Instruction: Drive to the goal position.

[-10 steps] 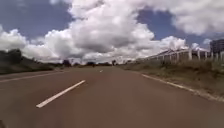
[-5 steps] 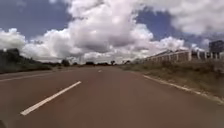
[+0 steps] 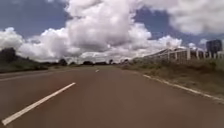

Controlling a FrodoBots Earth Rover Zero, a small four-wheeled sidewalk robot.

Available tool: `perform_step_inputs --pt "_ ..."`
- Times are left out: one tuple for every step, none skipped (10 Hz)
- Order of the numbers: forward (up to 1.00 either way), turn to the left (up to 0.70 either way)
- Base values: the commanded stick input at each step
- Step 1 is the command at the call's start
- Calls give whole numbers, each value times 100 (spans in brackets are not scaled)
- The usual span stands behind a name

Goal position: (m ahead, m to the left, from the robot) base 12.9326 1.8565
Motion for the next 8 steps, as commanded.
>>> perform_step_inputs --pt "100 0" --pt "100 0" --pt "100 0" --pt "100 0" --pt "100 0" --pt "100 0" --pt "100 0" --pt "100 0"
